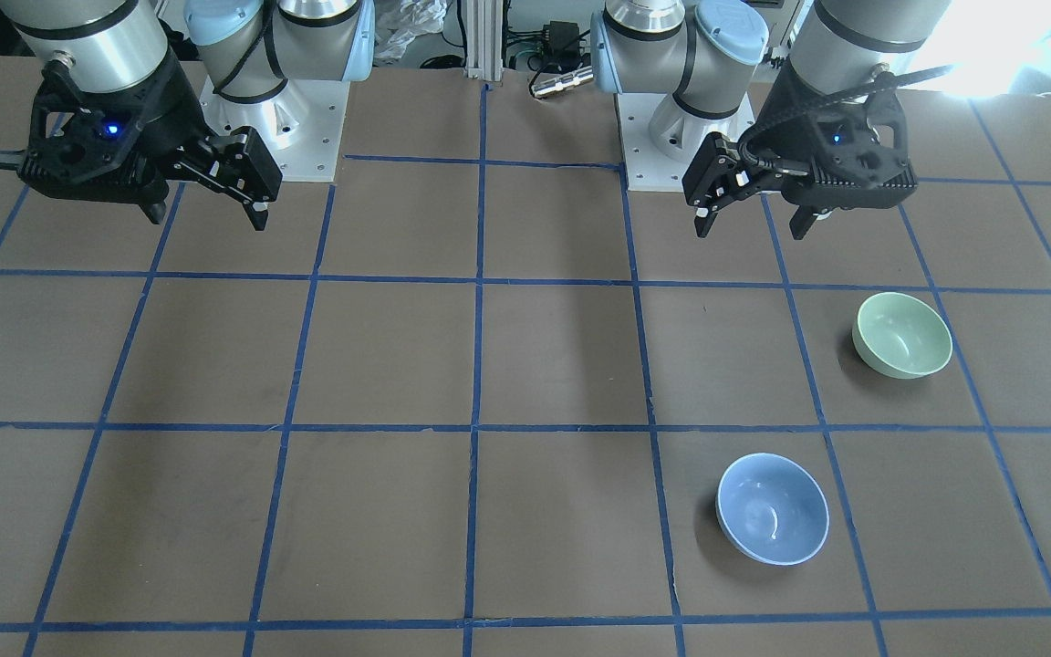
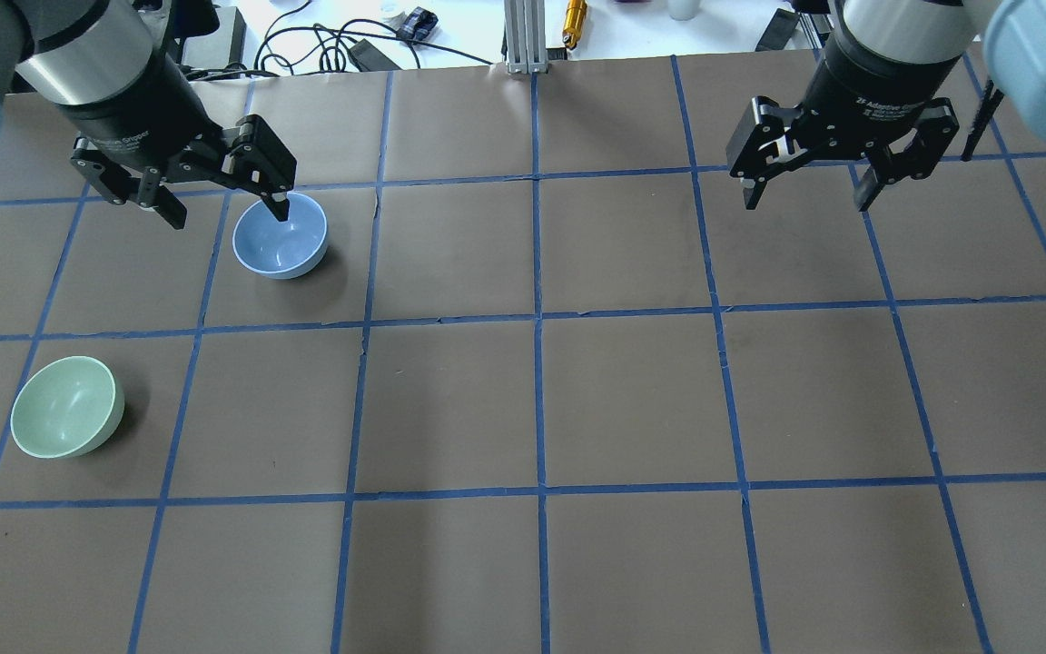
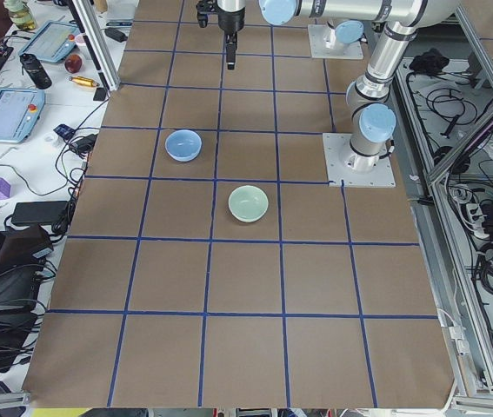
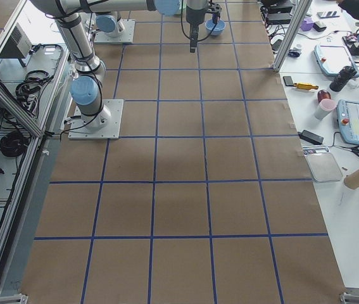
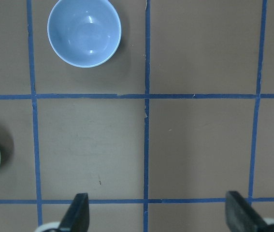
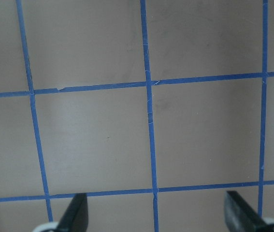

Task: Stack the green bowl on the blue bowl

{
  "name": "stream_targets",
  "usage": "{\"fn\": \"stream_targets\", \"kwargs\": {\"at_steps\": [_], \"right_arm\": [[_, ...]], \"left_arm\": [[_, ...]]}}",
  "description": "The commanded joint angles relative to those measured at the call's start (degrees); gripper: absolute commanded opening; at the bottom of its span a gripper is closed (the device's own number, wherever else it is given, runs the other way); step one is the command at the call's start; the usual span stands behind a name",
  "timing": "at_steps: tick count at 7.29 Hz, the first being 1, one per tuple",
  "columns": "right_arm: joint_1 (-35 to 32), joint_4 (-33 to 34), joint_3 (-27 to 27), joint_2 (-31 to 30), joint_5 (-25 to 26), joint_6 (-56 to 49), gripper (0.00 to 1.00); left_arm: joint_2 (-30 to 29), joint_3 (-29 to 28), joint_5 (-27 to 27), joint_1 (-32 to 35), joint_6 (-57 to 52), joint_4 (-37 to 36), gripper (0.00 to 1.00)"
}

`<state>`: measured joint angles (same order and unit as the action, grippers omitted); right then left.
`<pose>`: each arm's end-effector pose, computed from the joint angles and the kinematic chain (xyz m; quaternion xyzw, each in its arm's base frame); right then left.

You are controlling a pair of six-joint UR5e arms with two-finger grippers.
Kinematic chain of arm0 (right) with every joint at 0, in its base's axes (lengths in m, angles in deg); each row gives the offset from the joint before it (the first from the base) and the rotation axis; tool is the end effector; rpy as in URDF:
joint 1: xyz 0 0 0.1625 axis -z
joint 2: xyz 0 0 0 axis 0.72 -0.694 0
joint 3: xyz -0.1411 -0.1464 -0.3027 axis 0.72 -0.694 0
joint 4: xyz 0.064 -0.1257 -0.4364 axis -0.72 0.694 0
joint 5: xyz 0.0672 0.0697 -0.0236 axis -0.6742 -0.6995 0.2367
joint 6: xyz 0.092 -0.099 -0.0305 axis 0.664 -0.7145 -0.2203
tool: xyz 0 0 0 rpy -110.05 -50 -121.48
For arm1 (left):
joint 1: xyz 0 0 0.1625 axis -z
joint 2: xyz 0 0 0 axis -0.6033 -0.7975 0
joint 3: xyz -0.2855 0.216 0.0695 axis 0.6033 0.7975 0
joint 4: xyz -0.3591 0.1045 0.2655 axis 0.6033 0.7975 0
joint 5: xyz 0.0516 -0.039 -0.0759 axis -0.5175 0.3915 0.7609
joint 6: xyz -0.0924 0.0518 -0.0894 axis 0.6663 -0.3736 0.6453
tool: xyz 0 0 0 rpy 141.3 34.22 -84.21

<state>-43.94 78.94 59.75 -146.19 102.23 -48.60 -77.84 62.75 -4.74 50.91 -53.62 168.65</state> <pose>0.1354 -0.5353 0.4059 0.0323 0.9994 0.0084 0.0074 -0.1177 -0.5380 0.4074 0.0072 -0.9999 0.0109 0.0105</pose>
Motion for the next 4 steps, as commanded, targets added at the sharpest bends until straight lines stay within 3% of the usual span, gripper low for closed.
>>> {"fn": "stream_targets", "kwargs": {"at_steps": [1, 3, 4], "right_arm": [[0.00, 0.05, 0.00, 0.00, 0.00, 0.00, 1.00], [0.00, -0.04, 0.00, 0.00, 0.00, 0.00, 1.00], [0.00, -0.04, 0.00, 0.00, 0.00, 0.00, 1.00]], "left_arm": [[-0.03, 0.04, 0.00, -0.04, -0.01, 0.00, 1.00], [-0.03, 0.04, 0.00, -0.22, -0.27, 0.09, 1.00], [-0.30, 0.65, -0.09, -2.74, -5.67, 0.18, 1.00]]}}
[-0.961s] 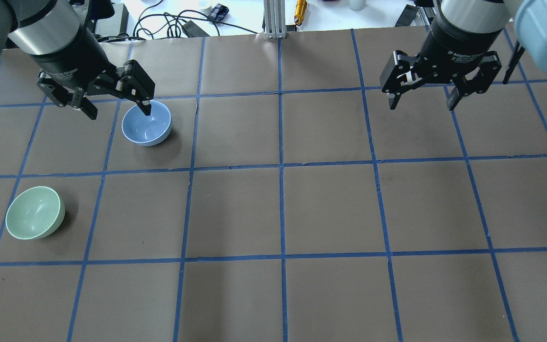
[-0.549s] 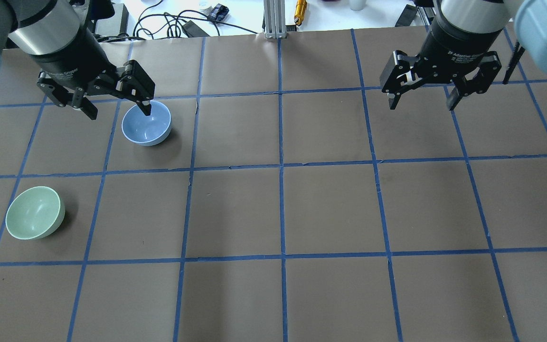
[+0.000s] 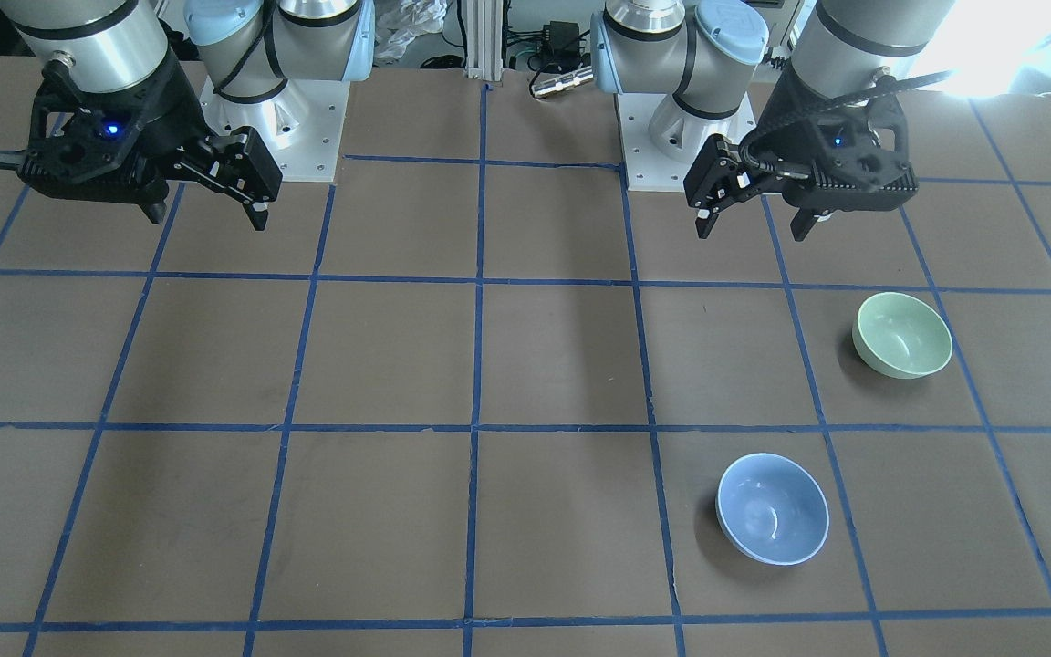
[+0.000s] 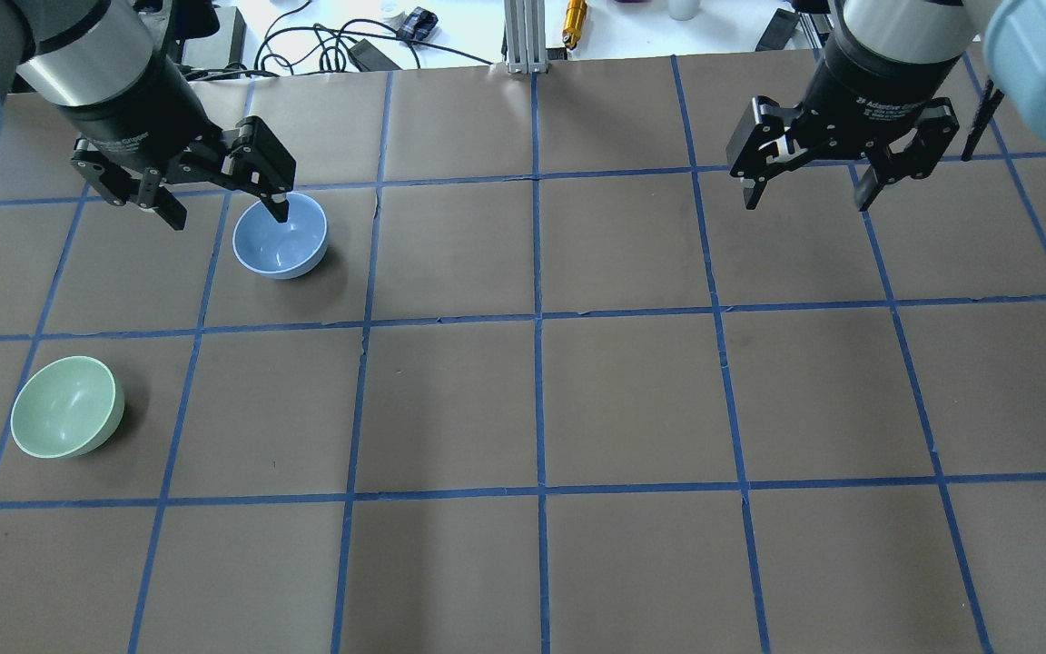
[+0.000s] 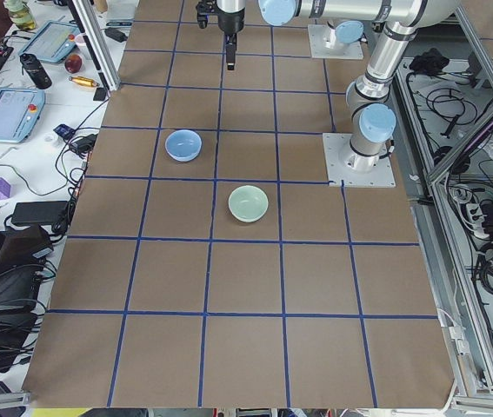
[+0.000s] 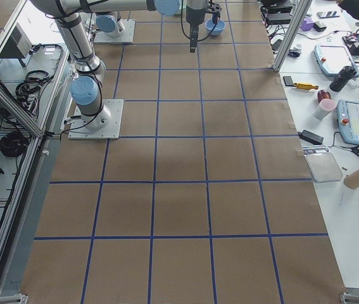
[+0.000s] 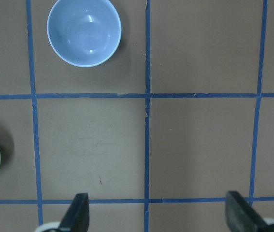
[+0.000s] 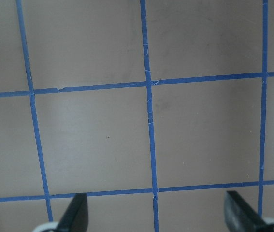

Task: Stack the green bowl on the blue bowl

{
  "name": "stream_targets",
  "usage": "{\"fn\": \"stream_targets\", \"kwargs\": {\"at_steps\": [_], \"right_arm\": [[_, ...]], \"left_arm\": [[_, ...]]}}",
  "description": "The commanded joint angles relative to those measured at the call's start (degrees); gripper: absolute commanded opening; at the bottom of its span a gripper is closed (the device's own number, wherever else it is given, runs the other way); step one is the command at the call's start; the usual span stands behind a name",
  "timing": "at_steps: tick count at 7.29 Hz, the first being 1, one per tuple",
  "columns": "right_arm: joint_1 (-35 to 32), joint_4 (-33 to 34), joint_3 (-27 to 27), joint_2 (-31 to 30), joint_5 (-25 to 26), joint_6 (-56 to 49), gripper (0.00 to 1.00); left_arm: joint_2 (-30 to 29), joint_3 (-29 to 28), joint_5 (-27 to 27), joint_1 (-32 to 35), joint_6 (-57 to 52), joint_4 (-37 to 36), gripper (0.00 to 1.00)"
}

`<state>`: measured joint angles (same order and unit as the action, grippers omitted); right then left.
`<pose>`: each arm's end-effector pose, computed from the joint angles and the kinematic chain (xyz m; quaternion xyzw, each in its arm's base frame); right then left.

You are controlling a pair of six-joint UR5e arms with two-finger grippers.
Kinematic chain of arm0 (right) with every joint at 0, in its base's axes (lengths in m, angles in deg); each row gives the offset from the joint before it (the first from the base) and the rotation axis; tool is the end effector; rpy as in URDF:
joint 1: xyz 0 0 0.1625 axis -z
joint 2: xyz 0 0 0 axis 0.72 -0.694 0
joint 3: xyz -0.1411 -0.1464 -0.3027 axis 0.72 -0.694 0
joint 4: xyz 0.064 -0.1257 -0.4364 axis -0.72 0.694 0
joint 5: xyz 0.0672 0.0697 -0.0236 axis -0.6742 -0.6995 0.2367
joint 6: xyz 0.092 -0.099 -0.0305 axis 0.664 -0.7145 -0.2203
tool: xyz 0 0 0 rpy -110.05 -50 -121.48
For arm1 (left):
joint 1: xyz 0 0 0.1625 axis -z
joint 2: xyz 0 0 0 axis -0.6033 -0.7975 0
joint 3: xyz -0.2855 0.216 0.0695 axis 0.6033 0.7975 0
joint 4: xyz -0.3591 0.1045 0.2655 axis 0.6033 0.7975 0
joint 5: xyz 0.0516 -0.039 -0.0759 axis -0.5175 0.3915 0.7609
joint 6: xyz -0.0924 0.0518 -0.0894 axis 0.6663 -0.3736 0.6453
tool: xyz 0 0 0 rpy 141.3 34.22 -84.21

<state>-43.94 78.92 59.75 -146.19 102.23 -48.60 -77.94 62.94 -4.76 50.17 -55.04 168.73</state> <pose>0.1354 -0.5353 0.4059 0.0323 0.9994 0.0085 0.0074 -0.1107 -0.5393 0.4045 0.0013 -0.9999 0.0078 0.0102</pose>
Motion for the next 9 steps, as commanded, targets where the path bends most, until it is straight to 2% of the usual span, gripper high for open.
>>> {"fn": "stream_targets", "kwargs": {"at_steps": [1, 3, 4, 5, 7, 8, 9], "right_arm": [[0.00, -0.01, 0.00, 0.00, 0.00, 0.00, 1.00], [0.00, 0.08, 0.00, 0.00, 0.00, -0.09, 1.00], [0.00, -0.01, 0.00, 0.00, 0.00, -0.09, 1.00], [0.00, -0.01, 0.00, 0.00, 0.00, -0.09, 1.00], [0.00, -0.01, 0.00, 0.00, 0.00, -0.09, 1.00], [0.00, 0.08, 0.00, 0.00, 0.00, -0.09, 1.00], [0.00, -0.01, 0.00, 0.00, 0.00, 0.00, 1.00]], "left_arm": [[-0.11, 2.46, -0.50, -8.20, -10.21, -0.08, 1.00], [-1.25, 5.63, -0.16, -22.69, -23.39, -0.52, 1.00], [-2.03, 7.39, -0.07, -28.42, -29.02, -3.39, 1.00], [-4.04, 11.58, -0.07, -34.39, -38.48, -12.38, 1.00], [-7.73, 21.95, 0.28, -43.73, -47.33, -28.99, 1.00], [-10.45, 24.17, -0.15, -44.99, -53.19, -36.22, 1.00], [-12.39, 24.28, -0.16, -45.35, -54.38, -37.42, 1.00]]}}
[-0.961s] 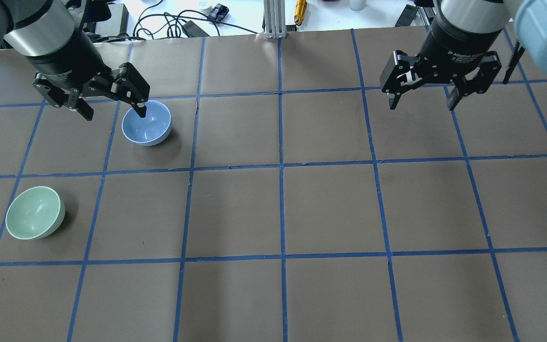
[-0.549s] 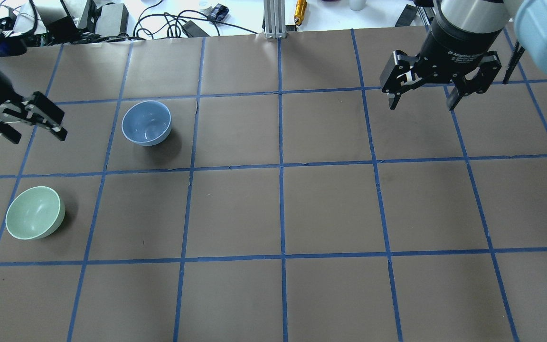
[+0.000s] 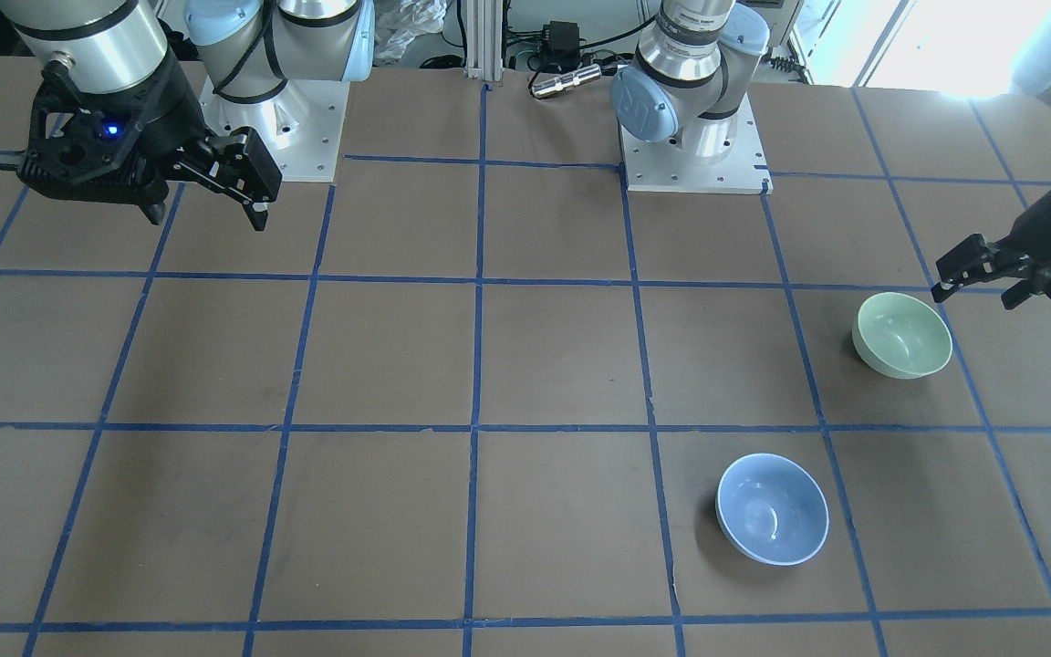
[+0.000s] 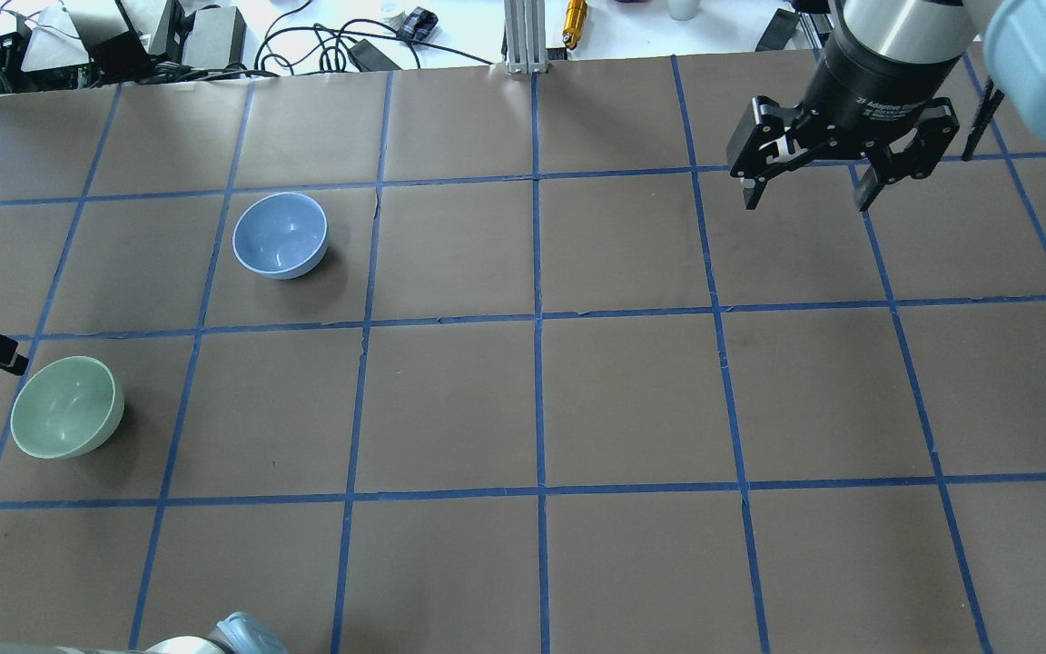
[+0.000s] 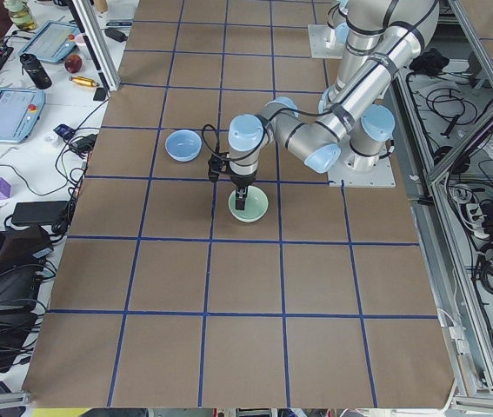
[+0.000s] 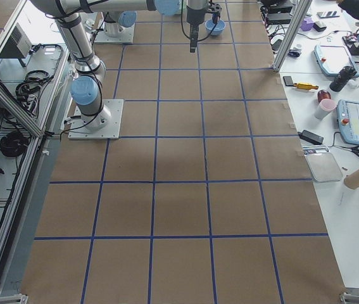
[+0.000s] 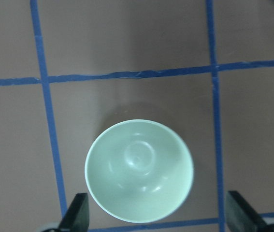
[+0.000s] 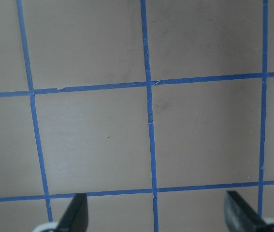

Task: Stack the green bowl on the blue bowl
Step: 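Move the left gripper over to the pale green bowl and lower it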

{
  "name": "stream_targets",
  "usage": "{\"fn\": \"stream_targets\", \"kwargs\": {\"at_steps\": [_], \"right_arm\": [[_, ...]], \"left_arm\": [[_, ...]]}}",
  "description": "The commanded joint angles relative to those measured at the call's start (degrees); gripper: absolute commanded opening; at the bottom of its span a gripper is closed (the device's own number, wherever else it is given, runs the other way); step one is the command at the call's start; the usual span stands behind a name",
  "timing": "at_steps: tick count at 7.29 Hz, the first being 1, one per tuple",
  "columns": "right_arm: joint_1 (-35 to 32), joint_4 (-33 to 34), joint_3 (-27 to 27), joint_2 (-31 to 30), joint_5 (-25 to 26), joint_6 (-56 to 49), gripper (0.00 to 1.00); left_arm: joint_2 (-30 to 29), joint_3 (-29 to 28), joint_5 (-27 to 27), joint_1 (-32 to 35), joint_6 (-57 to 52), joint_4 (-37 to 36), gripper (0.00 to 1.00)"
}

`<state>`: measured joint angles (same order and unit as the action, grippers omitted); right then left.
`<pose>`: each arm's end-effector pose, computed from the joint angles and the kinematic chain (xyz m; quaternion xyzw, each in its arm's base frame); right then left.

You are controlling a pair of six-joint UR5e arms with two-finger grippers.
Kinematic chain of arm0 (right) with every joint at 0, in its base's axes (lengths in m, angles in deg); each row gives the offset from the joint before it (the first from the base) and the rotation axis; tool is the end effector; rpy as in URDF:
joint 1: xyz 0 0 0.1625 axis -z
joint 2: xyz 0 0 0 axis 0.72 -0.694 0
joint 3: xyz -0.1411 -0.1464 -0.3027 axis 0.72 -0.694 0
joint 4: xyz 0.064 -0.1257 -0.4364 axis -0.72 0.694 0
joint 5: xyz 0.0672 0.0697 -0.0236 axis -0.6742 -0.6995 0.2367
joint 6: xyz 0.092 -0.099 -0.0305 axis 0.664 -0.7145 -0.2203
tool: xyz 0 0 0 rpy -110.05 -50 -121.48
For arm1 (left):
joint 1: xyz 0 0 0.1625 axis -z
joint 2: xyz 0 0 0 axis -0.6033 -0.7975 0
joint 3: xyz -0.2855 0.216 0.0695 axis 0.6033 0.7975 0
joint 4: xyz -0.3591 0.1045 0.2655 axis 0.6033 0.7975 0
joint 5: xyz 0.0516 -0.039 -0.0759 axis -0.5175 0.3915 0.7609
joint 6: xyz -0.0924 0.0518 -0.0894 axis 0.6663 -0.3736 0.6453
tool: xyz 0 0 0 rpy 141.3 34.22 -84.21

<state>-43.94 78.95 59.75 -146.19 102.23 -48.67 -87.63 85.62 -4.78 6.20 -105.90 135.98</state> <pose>0.1354 -0.5353 0.4060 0.0317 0.9994 0.0083 0.0074 0.2962 -0.4663 0.1640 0.0588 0.9982 -0.0148 0.0015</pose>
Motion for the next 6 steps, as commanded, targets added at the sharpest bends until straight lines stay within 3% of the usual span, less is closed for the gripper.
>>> {"fn": "stream_targets", "kwargs": {"at_steps": [1, 4, 5, 6], "right_arm": [[0.00, -0.05, 0.00, 0.00, 0.00, 0.07, 1.00], [0.00, 0.04, 0.00, 0.00, 0.00, 0.07, 1.00], [0.00, -0.05, 0.00, 0.00, 0.00, 0.07, 1.00], [0.00, 0.04, 0.09, 0.00, 0.00, 0.07, 1.00]], "left_arm": [[-4.73, 1.59, 0.21, -1.82, -3.18, -5.38, 1.00], [-8.87, 1.77, 0.39, -2.43, -3.09, -6.01, 0.91], [-9.23, 1.68, -0.04, -2.53, -3.18, -5.57, 0.43], [-9.23, 1.60, -0.14, -2.53, -3.36, -5.30, 0.06]]}}
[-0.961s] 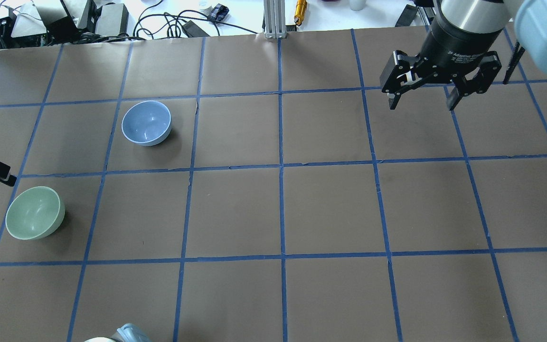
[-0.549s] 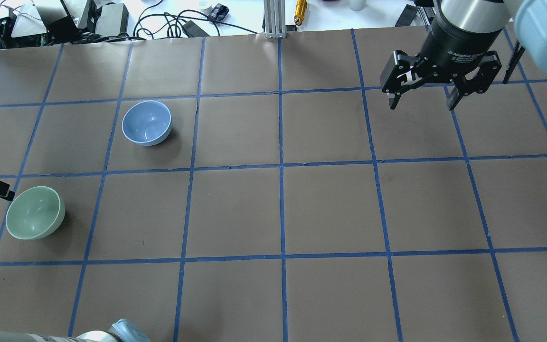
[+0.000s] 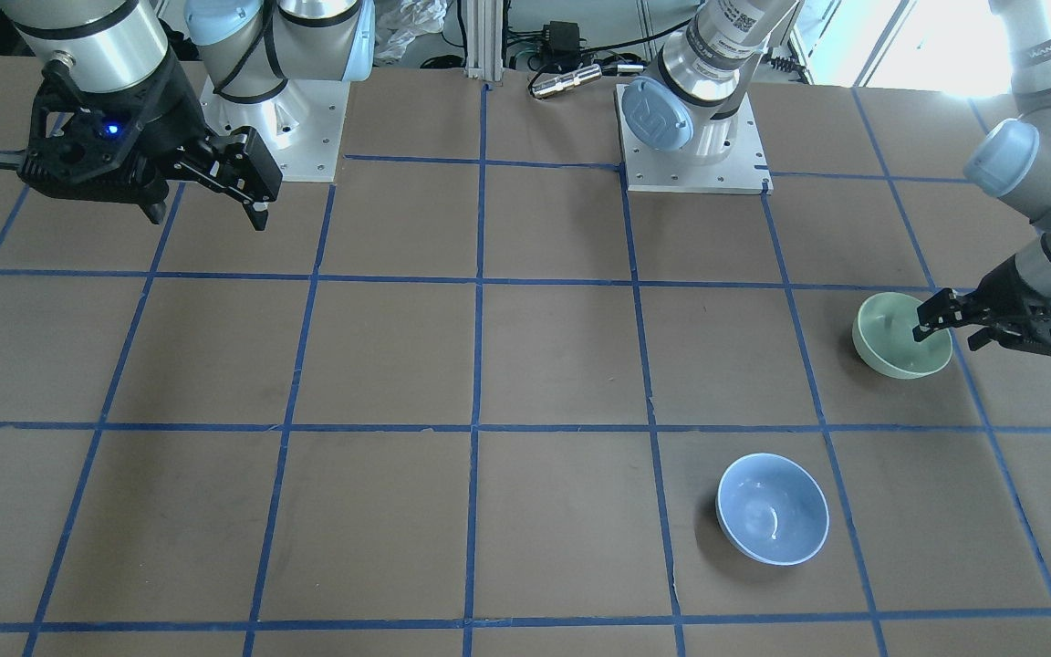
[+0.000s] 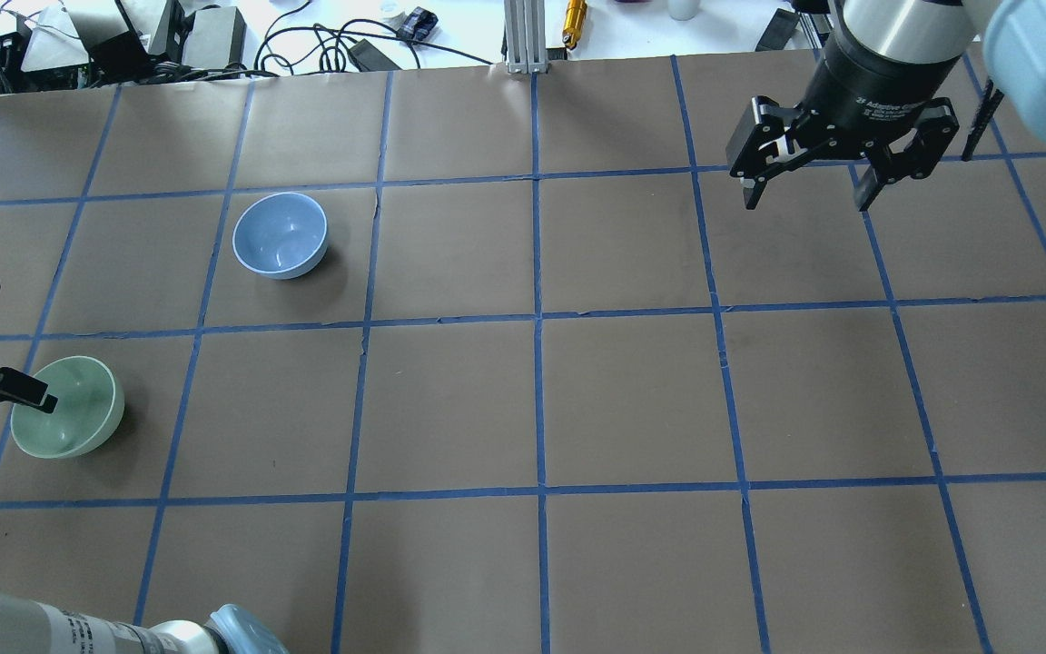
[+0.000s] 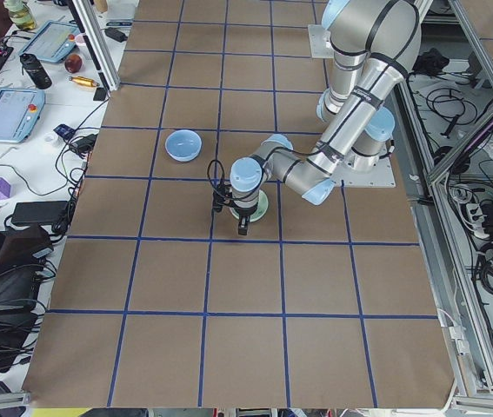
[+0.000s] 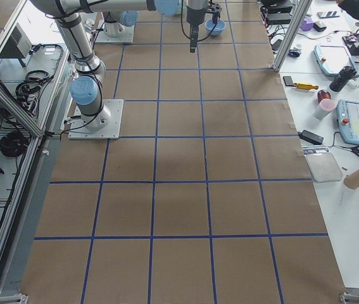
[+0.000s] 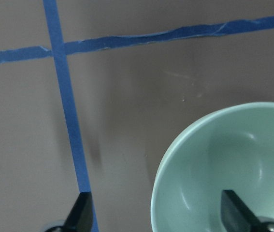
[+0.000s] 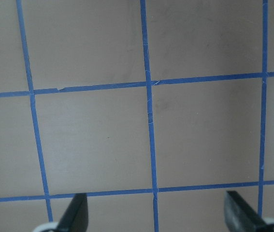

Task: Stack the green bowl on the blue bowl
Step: 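Close the left gripper on the rim of the pale green bowl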

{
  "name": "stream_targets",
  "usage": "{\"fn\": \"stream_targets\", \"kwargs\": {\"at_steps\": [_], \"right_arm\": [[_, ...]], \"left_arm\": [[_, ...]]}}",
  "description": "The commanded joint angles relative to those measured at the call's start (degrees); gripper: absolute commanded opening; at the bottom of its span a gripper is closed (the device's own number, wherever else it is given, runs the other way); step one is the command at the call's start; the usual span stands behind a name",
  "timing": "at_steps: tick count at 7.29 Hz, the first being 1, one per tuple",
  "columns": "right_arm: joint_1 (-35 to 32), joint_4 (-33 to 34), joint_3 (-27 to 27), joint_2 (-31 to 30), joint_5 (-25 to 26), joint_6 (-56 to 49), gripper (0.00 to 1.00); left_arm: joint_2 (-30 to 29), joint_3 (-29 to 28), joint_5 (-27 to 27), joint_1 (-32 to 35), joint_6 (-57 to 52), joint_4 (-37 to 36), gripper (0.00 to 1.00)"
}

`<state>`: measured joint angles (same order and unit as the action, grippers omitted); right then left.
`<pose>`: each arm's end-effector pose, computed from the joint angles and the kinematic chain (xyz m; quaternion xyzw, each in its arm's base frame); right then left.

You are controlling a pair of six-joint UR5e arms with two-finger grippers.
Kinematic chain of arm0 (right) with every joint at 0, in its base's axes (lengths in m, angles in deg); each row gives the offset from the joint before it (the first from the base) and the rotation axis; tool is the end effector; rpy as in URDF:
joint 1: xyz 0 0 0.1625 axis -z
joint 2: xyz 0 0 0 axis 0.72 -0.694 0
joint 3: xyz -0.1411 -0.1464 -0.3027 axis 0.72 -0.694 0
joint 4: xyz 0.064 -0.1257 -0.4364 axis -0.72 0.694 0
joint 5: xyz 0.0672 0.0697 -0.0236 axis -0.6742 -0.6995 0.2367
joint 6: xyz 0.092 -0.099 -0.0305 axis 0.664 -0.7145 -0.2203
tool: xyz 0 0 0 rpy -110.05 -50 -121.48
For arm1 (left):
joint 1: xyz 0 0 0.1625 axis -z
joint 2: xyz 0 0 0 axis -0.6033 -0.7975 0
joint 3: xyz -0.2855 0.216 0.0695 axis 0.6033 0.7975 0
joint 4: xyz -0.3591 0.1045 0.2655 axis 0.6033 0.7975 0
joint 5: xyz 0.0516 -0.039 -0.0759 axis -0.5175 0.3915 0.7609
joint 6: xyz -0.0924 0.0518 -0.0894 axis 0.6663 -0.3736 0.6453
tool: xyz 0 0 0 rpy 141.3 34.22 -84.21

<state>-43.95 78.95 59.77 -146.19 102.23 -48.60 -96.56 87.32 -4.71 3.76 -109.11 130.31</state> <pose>0.1355 -0.5353 0.4058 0.0323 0.9994 0.0084 0.0074 0.3124 -0.4505 0.0769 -0.0650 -0.9973 -0.0109 0.0326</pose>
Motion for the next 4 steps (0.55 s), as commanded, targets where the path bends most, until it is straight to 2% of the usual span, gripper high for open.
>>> {"fn": "stream_targets", "kwargs": {"at_steps": [1, 4], "right_arm": [[0.00, -0.04, -0.02, 0.00, 0.00, 0.00, 1.00], [0.00, -0.04, -0.02, 0.00, 0.00, 0.00, 1.00]], "left_arm": [[-0.21, -0.62, 0.05, -0.17, 0.20, 3.24, 0.00], [0.48, -1.67, -0.38, -0.09, 0.02, 5.11, 0.00]]}}
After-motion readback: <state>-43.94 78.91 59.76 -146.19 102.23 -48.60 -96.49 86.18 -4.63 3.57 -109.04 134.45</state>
